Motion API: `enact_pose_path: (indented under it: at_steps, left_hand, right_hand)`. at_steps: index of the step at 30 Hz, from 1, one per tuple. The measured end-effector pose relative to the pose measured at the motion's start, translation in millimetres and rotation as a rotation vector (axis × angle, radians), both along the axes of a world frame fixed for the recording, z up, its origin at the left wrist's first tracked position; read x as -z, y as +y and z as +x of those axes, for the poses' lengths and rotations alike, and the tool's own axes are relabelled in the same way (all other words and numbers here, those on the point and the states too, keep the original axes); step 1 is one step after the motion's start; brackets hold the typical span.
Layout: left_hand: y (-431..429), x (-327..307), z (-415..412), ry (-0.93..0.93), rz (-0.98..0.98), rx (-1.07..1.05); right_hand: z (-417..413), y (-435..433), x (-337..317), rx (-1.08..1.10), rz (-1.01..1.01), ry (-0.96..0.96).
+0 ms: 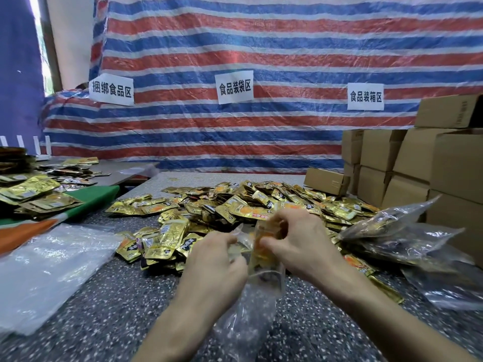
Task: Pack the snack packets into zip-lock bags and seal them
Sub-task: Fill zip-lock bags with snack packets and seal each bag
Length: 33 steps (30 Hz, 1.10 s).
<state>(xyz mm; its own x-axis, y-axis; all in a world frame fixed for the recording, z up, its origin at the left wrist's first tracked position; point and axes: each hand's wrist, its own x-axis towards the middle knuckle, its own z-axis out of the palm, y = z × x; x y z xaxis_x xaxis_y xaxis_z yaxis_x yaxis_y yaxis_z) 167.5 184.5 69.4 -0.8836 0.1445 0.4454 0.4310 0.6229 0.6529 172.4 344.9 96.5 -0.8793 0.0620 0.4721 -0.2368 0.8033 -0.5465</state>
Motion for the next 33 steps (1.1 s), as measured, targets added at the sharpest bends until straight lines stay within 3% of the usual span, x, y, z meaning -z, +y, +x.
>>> enact_pose_path:
  at_steps: [3,6,13,19,21,25,27,33]
  left_hand:
    - [5.3,-10.2,-5.1,-0.109,0.139,0.078]
    - [1.9,-21.3,-5.7,-0.175,0.331,0.159]
    - [-5.1,-39.3,-3.3,-0.148,0.605,0.205]
    - [-4.0,-43.6,-1.8,-0.111,0.682,0.194]
    - [-4.5,-41.2,-2.5,-0.11,0.693,0.201]
    - [-6.6,-31.0,-4.2,-0.131,0.76,0.258]
    - [-7.2,-26.9,-4.7,-0.133,0.79,0.273]
    - [-9.4,-23.9,-6.3,-0.124,0.79,0.319]
  right_hand:
    - [4.5,0.3,-8.1,-0.135,-0.149,-0.275]
    - [9.7,8.7,-26.2,-0.197,-0.231,-0.337]
    - [6.6,29.7,-52.6,-0.285,-0.5,-0.026]
    - [-16.9,34.9,-30.4,-0.432,-0.917,0.084]
    - [-29.8,48.4,-10.0,-0.298,-0.752,0.072]
    - [-51.8,79.6,56.3,0.045,-0.022,-0.179]
    - [-60.0,89.1,87.9,0.142,0.182,-0.296]
    - [-82.1,90.3,117.1,0.287,0.206,-0.313]
